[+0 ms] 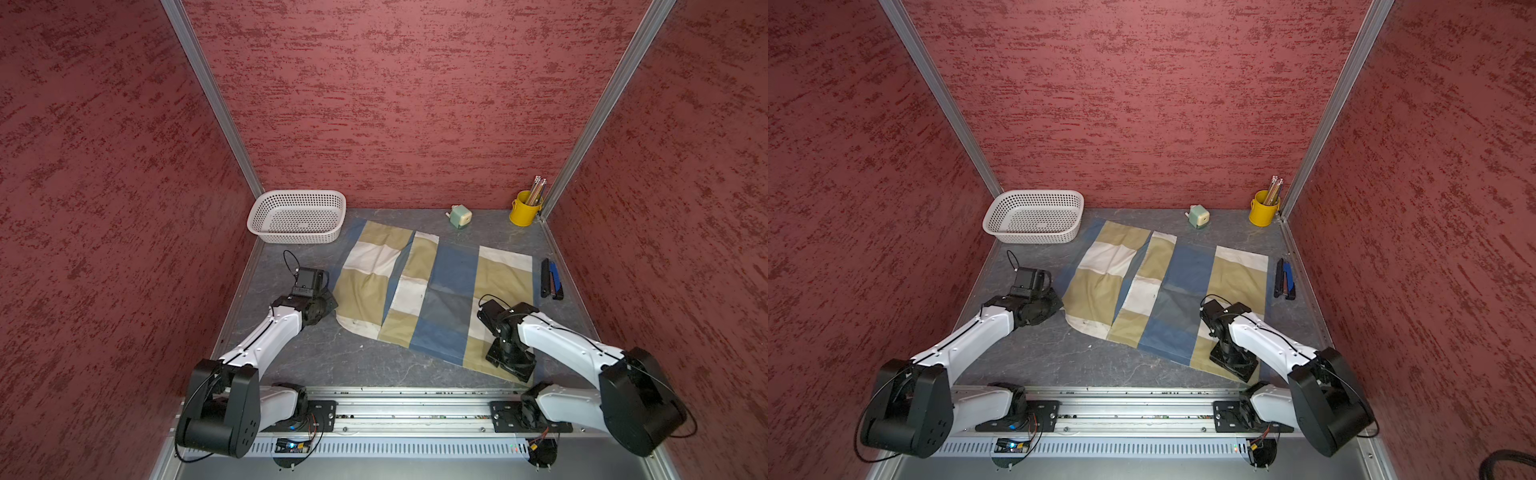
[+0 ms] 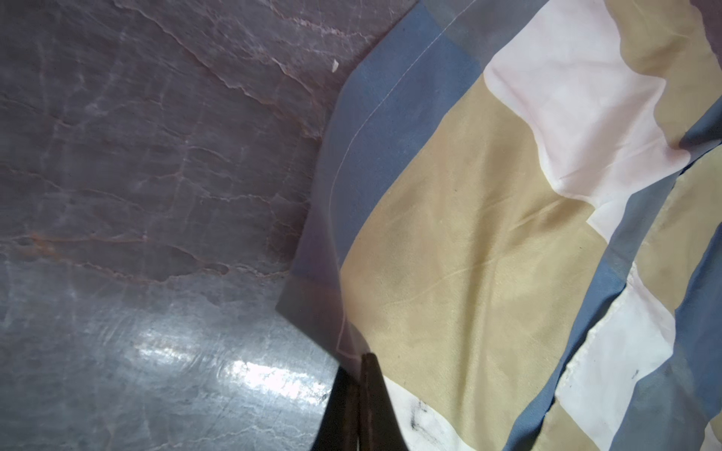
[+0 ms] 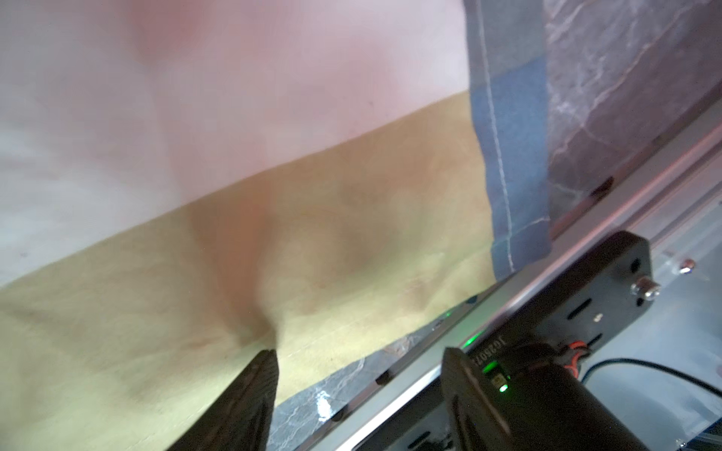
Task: Roll up the pillowcase
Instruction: Adjust the pillowcase at the center of the board.
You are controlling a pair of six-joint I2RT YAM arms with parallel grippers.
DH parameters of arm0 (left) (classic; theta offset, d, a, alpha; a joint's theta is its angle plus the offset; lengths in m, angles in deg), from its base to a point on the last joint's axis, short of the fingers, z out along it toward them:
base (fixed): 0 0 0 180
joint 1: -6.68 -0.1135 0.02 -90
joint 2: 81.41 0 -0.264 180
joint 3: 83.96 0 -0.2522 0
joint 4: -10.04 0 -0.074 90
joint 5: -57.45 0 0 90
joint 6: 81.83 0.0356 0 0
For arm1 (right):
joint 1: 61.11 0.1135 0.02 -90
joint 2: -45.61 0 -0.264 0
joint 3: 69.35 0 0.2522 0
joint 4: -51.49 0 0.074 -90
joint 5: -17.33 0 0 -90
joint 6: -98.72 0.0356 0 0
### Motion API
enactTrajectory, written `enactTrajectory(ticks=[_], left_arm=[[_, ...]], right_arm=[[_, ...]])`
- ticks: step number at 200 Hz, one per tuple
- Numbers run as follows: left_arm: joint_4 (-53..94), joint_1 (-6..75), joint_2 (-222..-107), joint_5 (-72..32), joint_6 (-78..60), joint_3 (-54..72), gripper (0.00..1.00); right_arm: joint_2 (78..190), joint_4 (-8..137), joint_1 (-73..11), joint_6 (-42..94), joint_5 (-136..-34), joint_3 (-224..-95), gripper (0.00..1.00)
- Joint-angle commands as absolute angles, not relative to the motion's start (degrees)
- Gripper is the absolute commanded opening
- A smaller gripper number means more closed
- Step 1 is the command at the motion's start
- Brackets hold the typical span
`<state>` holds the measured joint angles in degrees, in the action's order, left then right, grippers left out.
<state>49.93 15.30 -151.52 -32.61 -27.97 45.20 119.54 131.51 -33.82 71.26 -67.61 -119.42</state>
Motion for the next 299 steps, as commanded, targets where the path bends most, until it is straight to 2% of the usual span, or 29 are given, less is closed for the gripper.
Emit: enactTrajectory(ticks=[1,50,57,64,72,76,126,135,150,162,168,174,179,185,200,232,256,271,299], left_arm=[[49.9,14.9,-150.1,-32.5,-27.3,44.6,0.0],[49.8,14.7,-148.1,-32.6,-27.5,45.7,0.0],[49.7,14.7,-148.0,-32.6,-27.5,45.8,0.0],[49.8,14.7,-148.0,-32.6,-27.4,45.7,0.0],[49.9,14.7,-148.1,-32.7,-27.5,45.7,0.0],[49.9,14.6,-148.1,-32.7,-27.6,45.7,0.0],[49.9,13.2,-148.0,-32.5,-28.0,45.8,0.0],[50.5,12.9,-148.1,-32.0,-28.0,45.5,0.0],[51.8,12.8,-147.6,-31.7,-28.5,45.3,0.0],[51.6,12.9,-146.7,-31.1,-28.7,46.1,0.0],[51.5,12.9,-146.3,-31.0,-28.7,46.6,0.0],[51.3,13.0,-145.9,-30.9,-28.7,47.0,0.0],[51.2,12.8,-145.7,-31.0,-28.5,47.3,0.0],[51.0,12.8,-145.6,-31.0,-28.2,47.4,0.0],[50.8,12.9,-146.1,-31.1,-27.5,46.9,0.0],[52.8,12.5,-147.5,-31.6,-26.1,43.5,0.0],[52.9,12.1,-145.6,-31.9,-26.1,43.9,0.0],[52.6,12.0,-144.9,-32.1,-26.6,44.5,0.0],[50.3,12.0,-145.5,-31.1,-28.3,46.2,0.0]], right_arm=[[123.6,131.3,-33.5,65.1,-69.2,-122.6,0.73],[126.8,129.6,-33.7,60.5,-69.7,-124.9,0.59],[126.7,129.0,-33.7,60.0,-69.9,-125.0,0.54],[126.4,128.5,-33.8,59.9,-69.7,-125.0,0.4],[126.4,128.4,-33.8,60.0,-69.3,-125.1,0.1],[126.5,128.4,-33.8,60.0,-69.0,-125.3,0.0],[128.8,126.5,-37.4,57.1,-67.6,-127.2,0.0],[130.5,127.4,-39.6,57.3,-68.2,-127.4,0.25],[124.8,127.5,-40.8,61.8,-68.1,-125.1,0.36],[118.7,126.2,-42.5,66.3,-68.4,-121.7,0.53],[116.8,126.7,-43.9,68.1,-67.0,-120.7,0.67],[115.4,126.6,-45.4,68.7,-65.8,-120.3,0.7],[114.8,125.5,-46.3,68.5,-65.6,-120.0,0.81],[115.0,124.2,-47.8,68.1,-66.2,-119.9,0.83],[117.8,120.2,-50.7,66.5,-68.0,-120.0,0.84],[126.9,114.3,-51.6,63.0,-70.1,-120.5,0.74],[128.8,113.0,-51.6,60.5,-70.0,-123.5,0.5],[133.3,111.8,-51.6,58.8,-70.7,-126.0,0.41],[141.5,111.5,-51.7,54.1,-68.9,-133.8,0.12]])
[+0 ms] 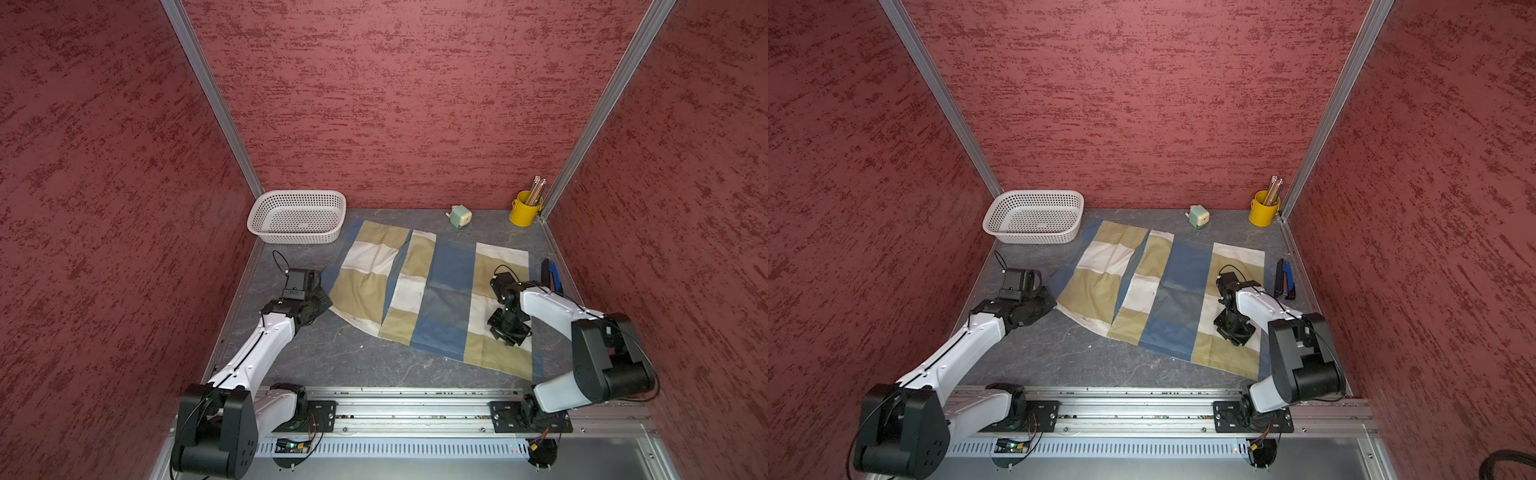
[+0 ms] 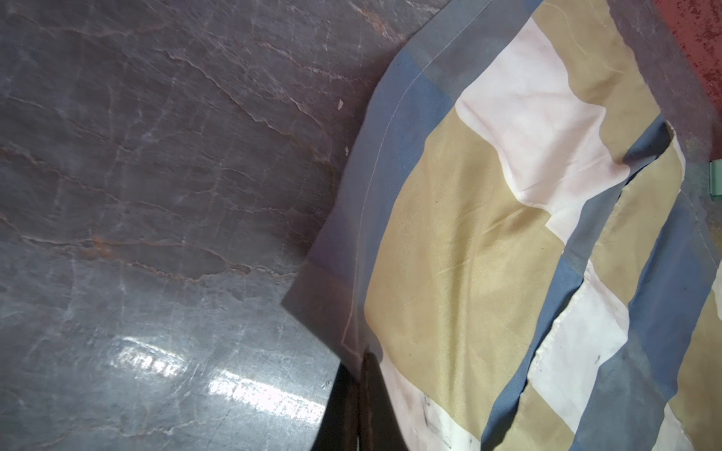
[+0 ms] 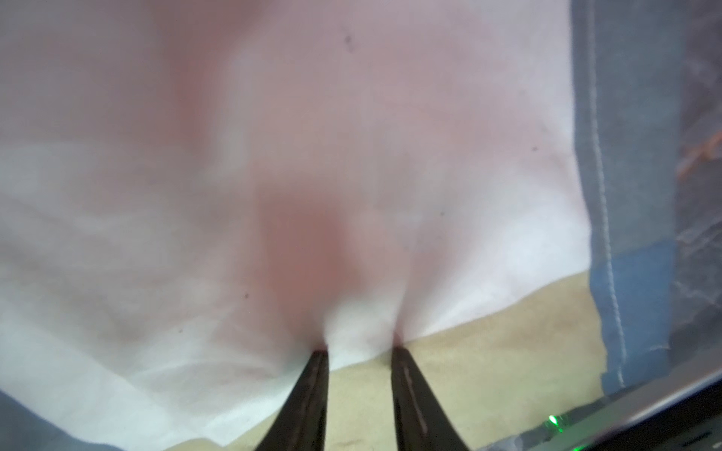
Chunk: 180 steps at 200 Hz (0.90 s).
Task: Roll up the pillowcase
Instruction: Adjust the pillowcase at the center of the board.
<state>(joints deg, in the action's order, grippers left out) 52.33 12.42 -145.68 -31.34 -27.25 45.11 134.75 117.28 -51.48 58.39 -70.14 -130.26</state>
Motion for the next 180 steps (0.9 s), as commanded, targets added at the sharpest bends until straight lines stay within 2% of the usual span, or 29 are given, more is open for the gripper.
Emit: enactTrajectory(ticks=[1,12,37,57,61,63,64,72,94,95,96,104,105,106,111,142,180], left_arm=[[50.2,12.0,-145.6,-31.0,-28.4,46.2,0.0],[49.1,12.3,-146.3,-30.2,-29.2,46.4,0.0],[47.8,13.7,-147.5,-31.0,-30.2,45.9,0.0],[48.0,14.0,-147.6,-31.8,-30.7,45.1,0.0],[48.0,14.0,-147.5,-31.7,-30.6,45.1,0.0],[48.1,14.0,-147.4,-31.8,-30.6,45.0,0.0],[48.1,14.0,-147.4,-31.8,-30.6,45.0,0.0],[48.4,14.1,-147.4,-31.9,-30.6,44.9,0.0],[49.0,14.1,-147.2,-32.3,-30.5,45.2,0.0],[49.0,14.1,-147.2,-32.3,-30.5,45.2,0.0],[49.0,14.1,-147.2,-32.3,-30.5,45.2,0.0],[49.2,14.2,-147.2,-32.3,-30.5,45.3,0.0],[49.3,14.2,-147.2,-32.3,-30.5,45.3,0.0],[49.3,14.2,-147.2,-32.3,-30.5,45.3,0.0],[49.4,14.2,-147.1,-32.4,-30.6,45.5,0.0],[48.7,14.3,-146.7,-32.3,-31.0,46.7,0.0],[47.8,14.3,-148.3,-31.3,-30.8,46.4,0.0]], right_arm=[[141.8,111.5,-51.7,53.9,-68.9,-134.1,0.11],[144.2,111.0,-51.9,52.7,-68.6,-136.8,0.0],[148.2,111.0,-52.9,50.5,-65.9,-142.0,0.0],[146.0,110.2,-53.9,49.2,-65.0,-142.3,0.0],[145.1,110.7,-54.0,48.9,-64.7,-142.4,0.11],[144.4,111.0,-53.9,48.7,-64.6,-142.6,0.22],[144.4,111.0,-53.9,48.7,-64.6,-142.6,0.22],[142.6,112.5,-54.0,47.6,-65.1,-143.0,0.43],[135.9,119.7,-54.0,49.8,-63.6,-141.8,0.65],[135.5,120.0,-54.0,50.1,-63.5,-141.6,0.66],[134.7,120.4,-54.1,50.6,-63.3,-141.1,0.72],[131.9,121.0,-54.4,52.3,-63.9,-139.1,0.76],[131.5,121.0,-54.4,52.5,-64.1,-138.8,0.79],[130.8,120.9,-54.6,53.0,-64.6,-138.1,0.86],[129.6,120.7,-54.7,53.9,-65.3,-136.8,0.92],[124.2,118.2,-54.9,63.6,-70.9,-128.0,0.95],[123.9,121.0,-54.9,71.9,-68.3,-123.5,0.94]])
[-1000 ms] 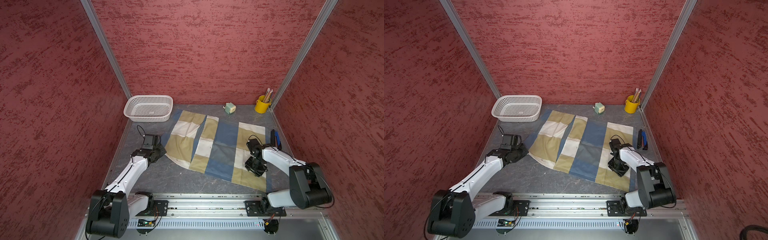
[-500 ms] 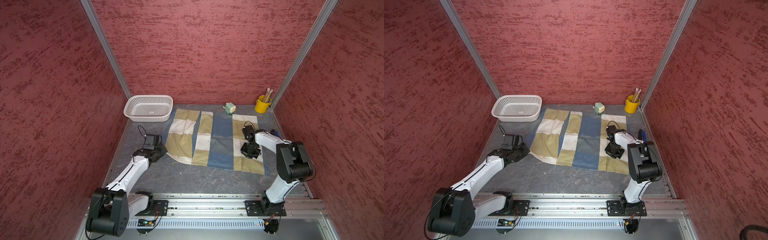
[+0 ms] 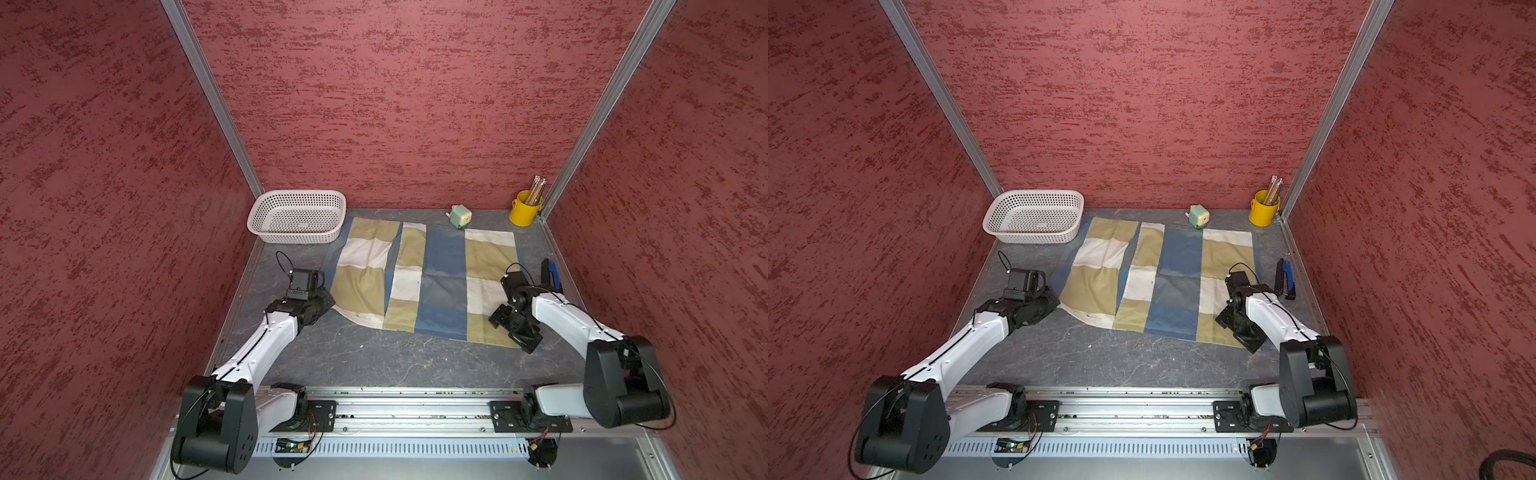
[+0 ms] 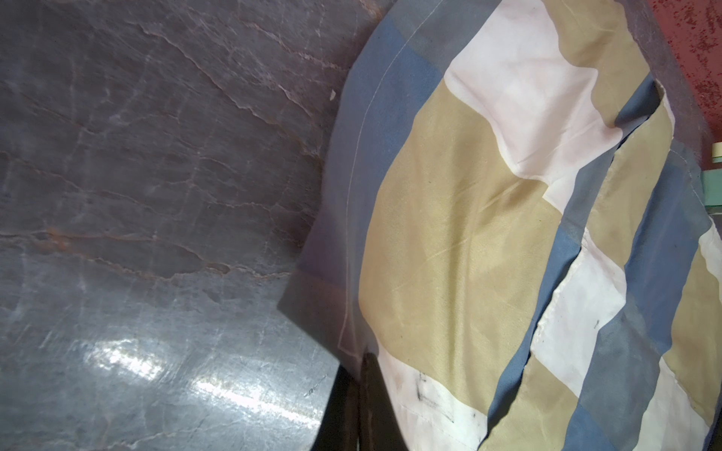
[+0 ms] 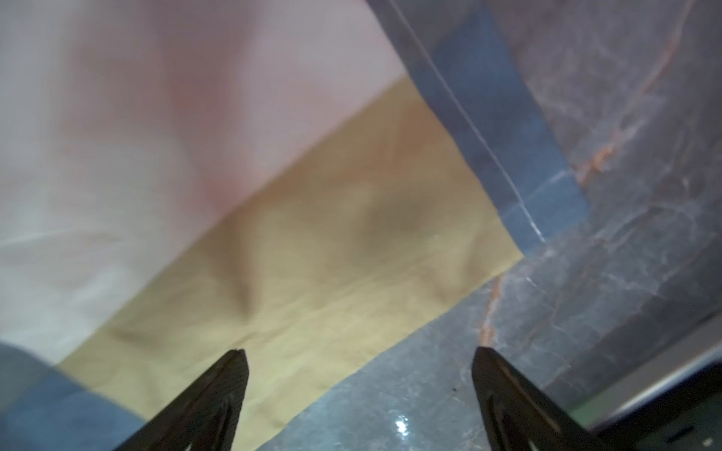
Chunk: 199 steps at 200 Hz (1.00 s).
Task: Roll up the pillowcase
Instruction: Adjust the pillowcase at the center of the board, then fold the pillowcase at the center of the board.
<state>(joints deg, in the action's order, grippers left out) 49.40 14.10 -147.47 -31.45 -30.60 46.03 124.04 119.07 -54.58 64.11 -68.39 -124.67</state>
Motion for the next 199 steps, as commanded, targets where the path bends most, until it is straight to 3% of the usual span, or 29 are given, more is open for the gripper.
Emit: enactTrajectory(ticks=[1,27,43,54,100,131,170,199], left_arm=[[47.8,14.3,-148.4,-31.3,-30.8,46.4,0.0],[46.5,14.2,-150.3,-30.7,-30.6,46.5,0.0],[46.2,14.2,-151.1,-30.6,-30.7,46.5,0.0],[46.0,14.2,-150.9,-30.8,-30.9,47.0,0.0],[47.9,12.6,-148.0,-31.5,-30.5,48.4,0.0],[51.1,12.1,-146.1,-32.6,-29.8,48.8,0.0],[54.1,13.0,-138.6,-32.8,-27.0,50.9,0.0],[55.3,13.7,-134.9,-31.4,-25.0,49.6,0.0]], right_arm=[[123.9,121.0,-54.9,72.1,-68.4,-123.4,0.94],[122.0,118.8,-54.9,75.7,-68.8,-119.5,0.93],[122.3,117.0,-54.9,76.1,-66.3,-118.9,0.87],[123.2,115.0,-54.9,75.5,-65.0,-119.0,0.74],[125.9,110.2,-54.9,71.3,-61.4,-120.5,0.4],[121.8,110.7,-54.8,70.4,-62.6,-118.9,0.0],[108.0,119.4,-54.6,69.1,-59.4,-119.5,0.0],[105.9,122.6,-54.6,62.7,-61.7,-124.2,0.0]])
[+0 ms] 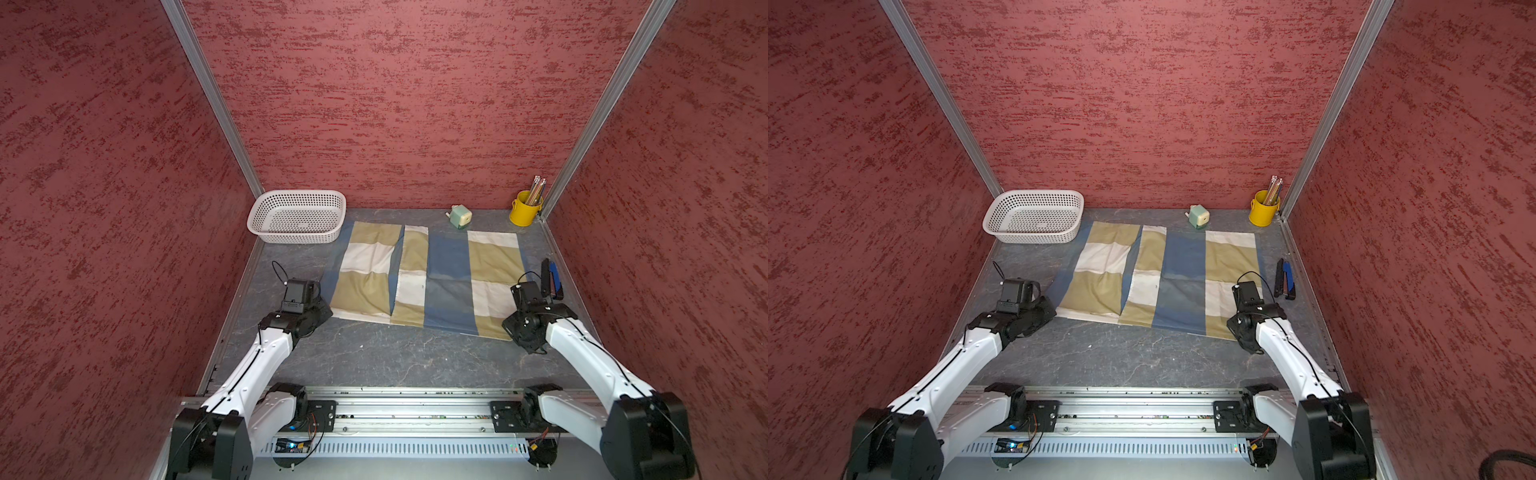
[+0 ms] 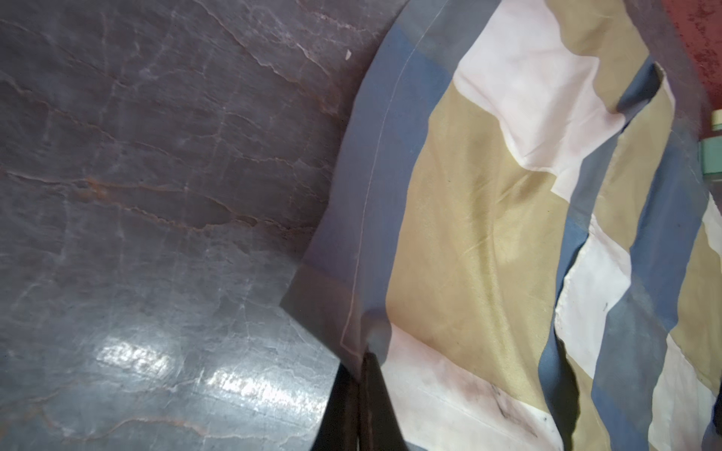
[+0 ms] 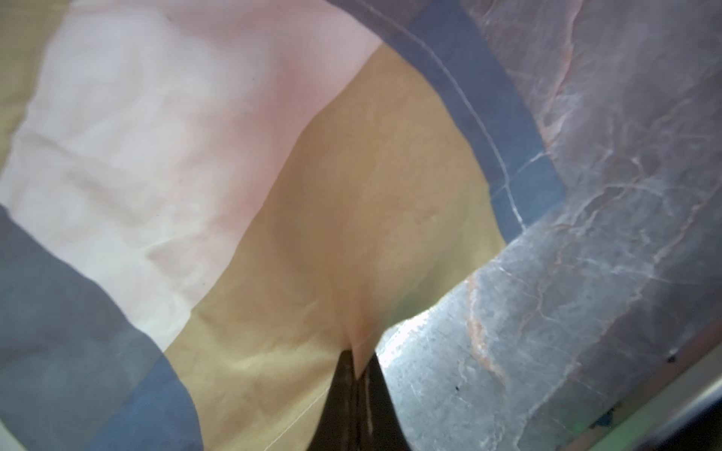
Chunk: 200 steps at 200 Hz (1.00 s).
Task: Roll up the pillowcase
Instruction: Fold the pillowcase at the center of the board.
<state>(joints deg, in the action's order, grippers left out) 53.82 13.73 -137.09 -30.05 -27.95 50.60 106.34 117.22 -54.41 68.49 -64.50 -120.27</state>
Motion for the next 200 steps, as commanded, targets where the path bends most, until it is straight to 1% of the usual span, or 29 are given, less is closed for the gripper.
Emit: enactTrajectory(ticks=[1,21,64,79,105,158,200], left_arm=[[55.4,13.7,-134.9,-31.3,-24.9,49.4,0.0],[55.3,13.7,-136.6,-30.1,-24.0,45.4,0.0],[52.2,13.7,-148.0,-28.6,-21.4,33.8,0.0],[49.9,13.7,-151.0,-29.2,-20.4,30.7,0.0],[47.6,14.2,-158.7,-28.3,-18.1,23.4,0.0],[46.2,16.3,-172.4,-31.4,-13.0,6.1,0.0],[45.5,16.0,-182.0,-34.8,-10.8,-3.5,0.0]], right_arm=[[106.0,122.6,-54.6,62.3,-61.7,-124.4,0.0],[109.8,126.6,-54.6,56.2,-61.5,-131.4,0.0],[118.9,131.6,-55.0,44.9,-58.5,-146.3,0.0],[123.5,131.0,-55.0,40.8,-59.9,-151.2,0.0],[131.8,129.1,-55.5,36.6,-61.5,-159.0,0.0],[145.6,130.6,-57.3,29.6,-61.4,-177.0,0.0],[155.3,132.0,-59.8,23.6,-61.9,-188.3,0.0]])
